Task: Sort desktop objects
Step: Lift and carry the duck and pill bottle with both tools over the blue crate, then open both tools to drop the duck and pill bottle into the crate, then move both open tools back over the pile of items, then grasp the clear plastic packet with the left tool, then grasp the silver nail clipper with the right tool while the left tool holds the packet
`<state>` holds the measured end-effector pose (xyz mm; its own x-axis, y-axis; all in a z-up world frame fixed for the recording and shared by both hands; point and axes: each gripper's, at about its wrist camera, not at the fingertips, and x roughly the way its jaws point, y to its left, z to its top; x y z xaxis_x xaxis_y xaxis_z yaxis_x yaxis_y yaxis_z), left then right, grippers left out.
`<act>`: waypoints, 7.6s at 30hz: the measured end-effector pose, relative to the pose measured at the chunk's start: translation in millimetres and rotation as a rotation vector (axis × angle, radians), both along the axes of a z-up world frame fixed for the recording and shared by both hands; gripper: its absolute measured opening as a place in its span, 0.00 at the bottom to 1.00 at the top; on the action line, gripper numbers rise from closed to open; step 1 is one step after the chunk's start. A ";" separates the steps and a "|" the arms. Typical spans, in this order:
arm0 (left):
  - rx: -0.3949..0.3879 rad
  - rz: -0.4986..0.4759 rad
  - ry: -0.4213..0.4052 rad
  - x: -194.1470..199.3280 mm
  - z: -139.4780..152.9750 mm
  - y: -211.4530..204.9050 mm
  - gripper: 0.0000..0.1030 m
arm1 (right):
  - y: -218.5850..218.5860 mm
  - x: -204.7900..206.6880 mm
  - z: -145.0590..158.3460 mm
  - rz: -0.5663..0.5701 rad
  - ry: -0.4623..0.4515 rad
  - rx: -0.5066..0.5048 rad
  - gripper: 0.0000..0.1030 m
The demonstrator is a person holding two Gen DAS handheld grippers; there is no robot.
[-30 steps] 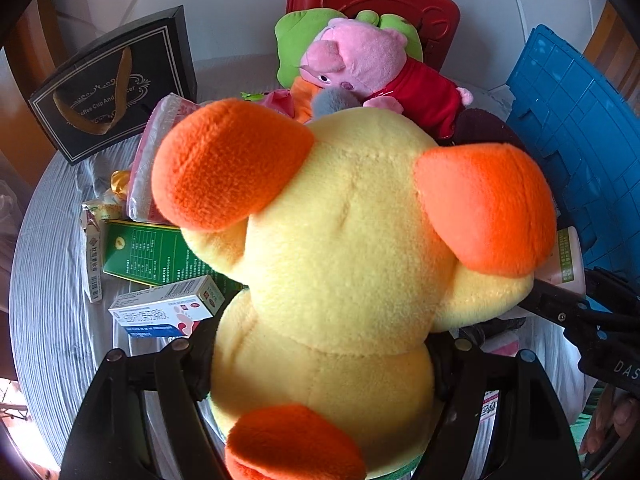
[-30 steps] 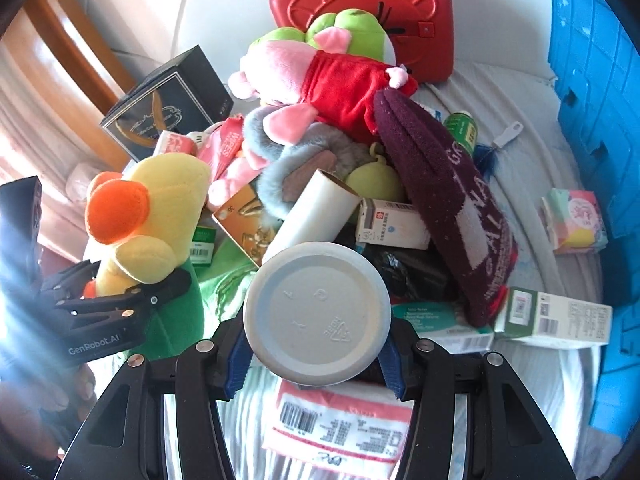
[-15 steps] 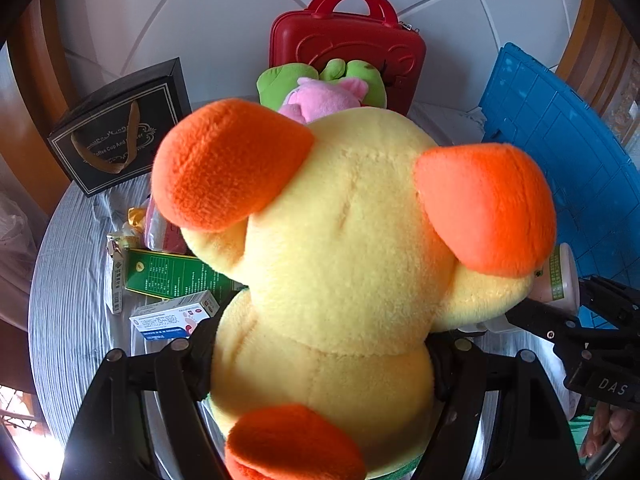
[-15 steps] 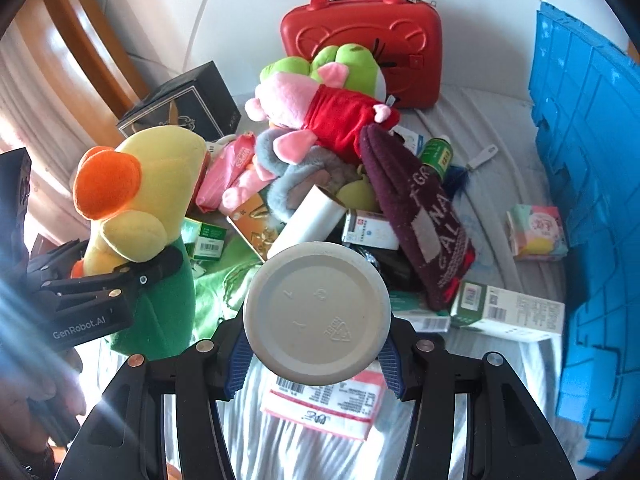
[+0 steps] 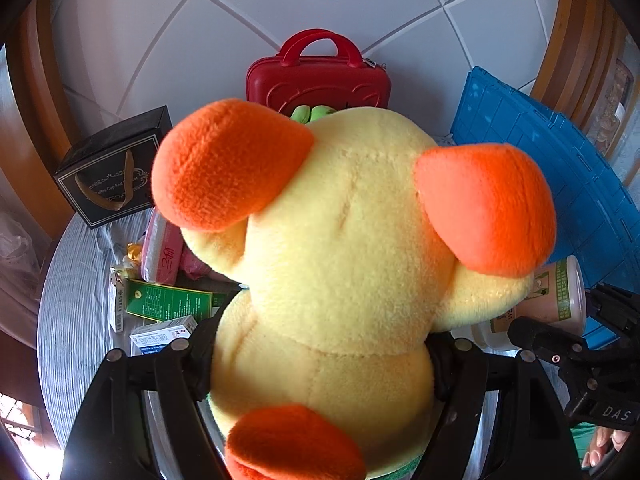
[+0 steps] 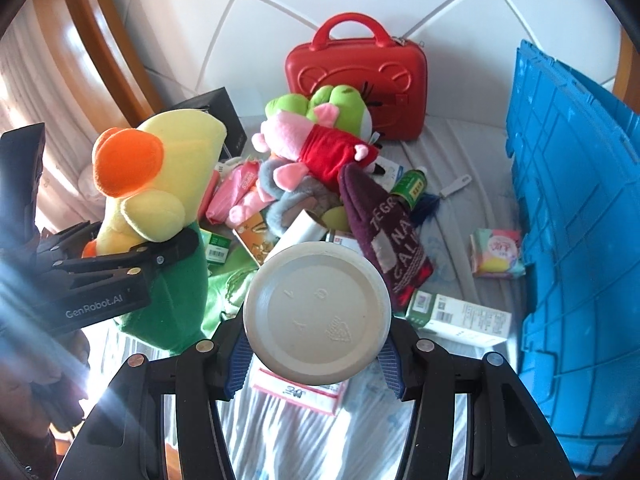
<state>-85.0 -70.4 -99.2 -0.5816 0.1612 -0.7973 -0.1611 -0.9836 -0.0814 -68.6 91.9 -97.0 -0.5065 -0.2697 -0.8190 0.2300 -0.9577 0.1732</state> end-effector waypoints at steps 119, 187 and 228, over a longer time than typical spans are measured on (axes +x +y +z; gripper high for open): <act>0.105 -0.174 0.125 -16.2 91.0 183.8 1.00 | 217.6 25.0 143.5 -0.175 0.317 -0.021 1.00; 0.282 -0.059 -0.306 -17.6 -191.3 -72.3 0.24 | -66.0 -31.6 -174.4 0.038 -0.233 0.060 0.99; 0.310 0.037 -0.257 -13.6 -179.2 -147.6 0.23 | -117.7 -68.2 -203.3 0.059 -0.324 0.141 0.27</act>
